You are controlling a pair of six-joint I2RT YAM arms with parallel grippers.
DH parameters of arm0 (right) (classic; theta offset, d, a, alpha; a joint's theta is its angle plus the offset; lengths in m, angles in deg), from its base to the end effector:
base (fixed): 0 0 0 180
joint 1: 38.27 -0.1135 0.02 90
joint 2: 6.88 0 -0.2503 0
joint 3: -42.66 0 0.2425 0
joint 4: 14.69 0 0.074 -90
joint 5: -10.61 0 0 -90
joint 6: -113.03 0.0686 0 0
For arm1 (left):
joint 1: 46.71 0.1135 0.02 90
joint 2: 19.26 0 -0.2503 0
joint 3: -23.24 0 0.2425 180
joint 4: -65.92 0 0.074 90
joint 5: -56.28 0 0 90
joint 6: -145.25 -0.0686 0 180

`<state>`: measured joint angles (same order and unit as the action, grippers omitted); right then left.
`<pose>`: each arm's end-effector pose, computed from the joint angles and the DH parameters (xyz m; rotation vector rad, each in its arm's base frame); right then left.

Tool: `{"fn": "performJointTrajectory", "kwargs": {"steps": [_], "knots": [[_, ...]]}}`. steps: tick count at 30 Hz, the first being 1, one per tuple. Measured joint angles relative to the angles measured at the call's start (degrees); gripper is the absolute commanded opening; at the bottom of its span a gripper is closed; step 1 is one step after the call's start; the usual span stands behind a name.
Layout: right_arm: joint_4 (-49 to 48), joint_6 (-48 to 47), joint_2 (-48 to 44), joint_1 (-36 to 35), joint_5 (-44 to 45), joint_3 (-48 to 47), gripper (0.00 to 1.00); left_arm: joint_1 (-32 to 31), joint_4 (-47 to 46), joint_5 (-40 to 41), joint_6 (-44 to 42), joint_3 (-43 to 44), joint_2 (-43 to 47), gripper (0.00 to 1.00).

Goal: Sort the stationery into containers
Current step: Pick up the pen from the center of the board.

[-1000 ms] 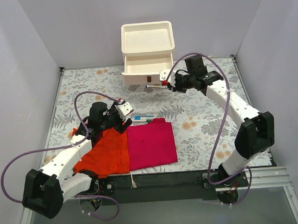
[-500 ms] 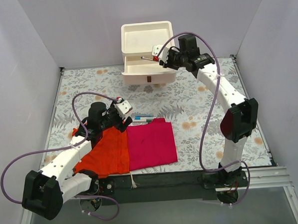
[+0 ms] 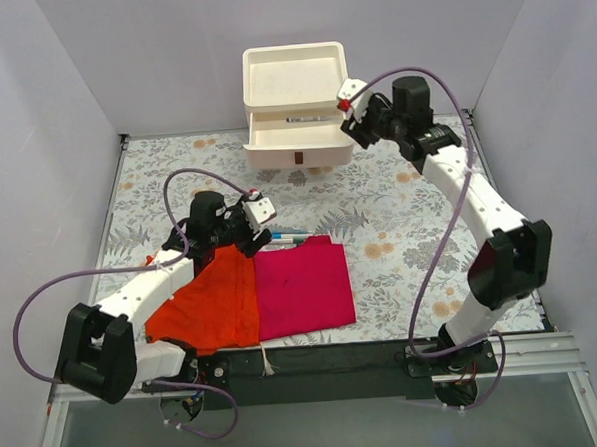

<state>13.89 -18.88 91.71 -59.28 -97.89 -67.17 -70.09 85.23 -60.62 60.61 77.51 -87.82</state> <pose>0.3917 0.1738 0.3668 -1.1511 1.4580 0.0494 0.2411 -0.1381 0.2118 0.6158 2.1036 -0.7930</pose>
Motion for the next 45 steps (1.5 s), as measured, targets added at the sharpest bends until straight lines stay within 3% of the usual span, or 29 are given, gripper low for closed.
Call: {"fn": "performJointTrajectory", "kwargs": {"steps": [7, 14, 23, 38, 45], "knots": [[-5.1, 9.2, -16.2, 2.9, -5.7, 18.0, 0.59, 0.0, 1.1, -6.8, -7.8, 9.0, -13.7, 0.47], [-4.9, 12.2, -18.8, 3.1, -7.2, 26.9, 0.59, 0.0, 4.6, -9.8, -16.1, 15.8, -24.0, 0.44], [-4.6, 14.0, -18.7, 5.3, -7.2, 27.6, 0.58, 0.0, 8.8, -10.8, -21.0, 18.6, -29.2, 0.41], [-4.6, 14.8, -17.7, 6.8, -7.8, 27.9, 0.57, 0.0, 7.2, -5.2, -18.4, 21.7, -36.7, 0.34], [-4.7, 15.0, -17.4, 6.8, -8.0, 27.9, 0.57, -0.1, 6.9, -5.1, -18.4, 24.6, -39.1, 0.36]]}}
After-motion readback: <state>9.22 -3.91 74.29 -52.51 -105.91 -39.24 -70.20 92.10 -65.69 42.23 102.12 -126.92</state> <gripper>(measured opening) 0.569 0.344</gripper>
